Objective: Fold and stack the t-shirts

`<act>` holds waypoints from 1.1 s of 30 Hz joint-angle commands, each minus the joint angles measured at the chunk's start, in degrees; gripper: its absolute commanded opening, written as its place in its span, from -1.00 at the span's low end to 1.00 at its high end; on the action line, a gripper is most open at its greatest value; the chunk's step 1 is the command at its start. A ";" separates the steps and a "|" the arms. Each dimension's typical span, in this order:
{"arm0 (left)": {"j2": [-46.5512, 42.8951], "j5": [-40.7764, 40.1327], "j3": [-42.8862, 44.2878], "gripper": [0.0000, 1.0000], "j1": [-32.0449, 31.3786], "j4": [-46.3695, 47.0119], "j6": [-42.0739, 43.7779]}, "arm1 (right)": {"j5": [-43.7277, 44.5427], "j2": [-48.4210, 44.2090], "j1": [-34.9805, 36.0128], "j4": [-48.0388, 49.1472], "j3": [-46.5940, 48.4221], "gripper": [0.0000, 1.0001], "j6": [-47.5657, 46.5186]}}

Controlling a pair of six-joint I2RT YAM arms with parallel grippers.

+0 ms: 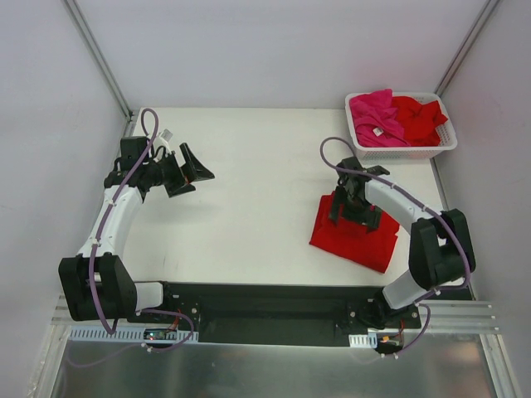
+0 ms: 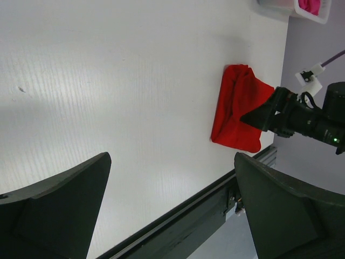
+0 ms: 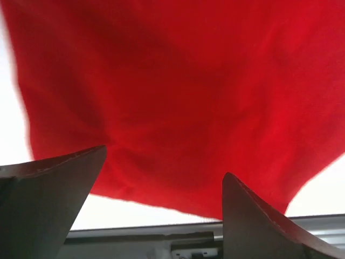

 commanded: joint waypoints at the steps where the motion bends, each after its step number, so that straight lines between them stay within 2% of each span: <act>1: -0.84 1.39 0.03 0.99 -0.58 0.29 1.30 | 0.42 -1.23 0.10 10.07 -5.77 0.92 2.75; 5: -0.13 1.48 0.47 0.98 -1.46 0.12 1.48 | -1.61 2.28 0.10 14.73 -8.07 0.92 5.74; 10: -0.30 1.31 0.38 0.99 -1.64 -0.06 1.83 | -1.43 3.96 -1.65 13.42 -8.25 0.92 2.32; 15: -0.48 0.96 -0.23 0.99 -1.64 -0.06 2.00 | -4.51 0.27 -11.31 14.82 -14.83 0.92 1.35; 21: 0.22 0.96 0.38 0.99 -1.81 -0.15 2.09 | -7.24 -2.98 -23.00 13.16 -18.18 0.92 3.89; 27: 0.31 1.13 0.47 0.98 -2.43 -0.15 2.09 | -7.77 -3.25 -29.86 10.52 -18.01 0.92 8.37; 33: -0.65 1.13 -0.58 0.99 -2.52 -0.24 2.00 | -5.13 -3.16 -36.36 8.06 -16.86 0.91 8.20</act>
